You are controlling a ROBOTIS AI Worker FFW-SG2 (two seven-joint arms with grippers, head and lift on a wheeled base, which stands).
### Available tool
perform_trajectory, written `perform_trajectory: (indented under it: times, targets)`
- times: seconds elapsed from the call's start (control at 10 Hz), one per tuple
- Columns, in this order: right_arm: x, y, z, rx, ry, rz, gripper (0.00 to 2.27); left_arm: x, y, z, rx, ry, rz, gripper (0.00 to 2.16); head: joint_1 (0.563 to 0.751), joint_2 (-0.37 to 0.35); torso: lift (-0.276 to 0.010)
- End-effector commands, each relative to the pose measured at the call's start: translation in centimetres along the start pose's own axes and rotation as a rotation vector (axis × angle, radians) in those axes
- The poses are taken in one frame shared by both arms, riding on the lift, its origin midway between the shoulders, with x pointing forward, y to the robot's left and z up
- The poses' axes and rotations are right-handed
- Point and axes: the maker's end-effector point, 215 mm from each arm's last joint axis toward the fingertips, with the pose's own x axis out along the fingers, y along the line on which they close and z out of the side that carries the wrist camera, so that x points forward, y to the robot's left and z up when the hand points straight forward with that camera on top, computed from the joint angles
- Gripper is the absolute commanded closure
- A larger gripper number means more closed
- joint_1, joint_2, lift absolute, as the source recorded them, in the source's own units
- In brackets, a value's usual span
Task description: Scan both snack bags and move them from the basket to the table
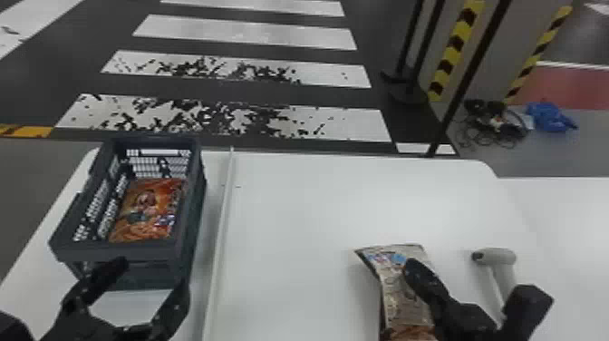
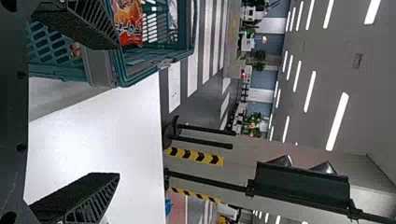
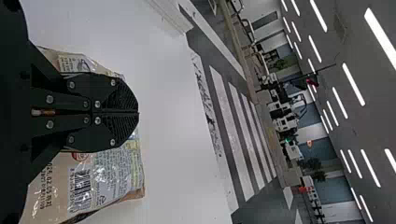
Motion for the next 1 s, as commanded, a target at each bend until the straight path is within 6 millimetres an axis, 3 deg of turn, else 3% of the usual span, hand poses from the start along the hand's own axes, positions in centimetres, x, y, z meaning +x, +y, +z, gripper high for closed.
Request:
perform_trajectory:
  times: [0.0,0.5,0.9]
  targets:
    - [0.4,-0.9,-1.0,-0.001,0.005,-0.008,2.25,-0.1,0.3,-0.3,0.001,0.008,0.005,0.01,0.695,-0.108,-0.098]
    - [1.3,-1.1,-3.3,-0.017,-0.018,-0.033,2.25,0.9,0.6,-0.9,-0.004,0.011,0.006,0.01,0.695,-0.105,-0.098]
    - [2.1,-0.7,-4.6,-0.086,-0.060,-0.101,2.25,0.5,0.6,-1.5,-0.009,0.018,0.009,0.01,0.695,-0.097,-0.098]
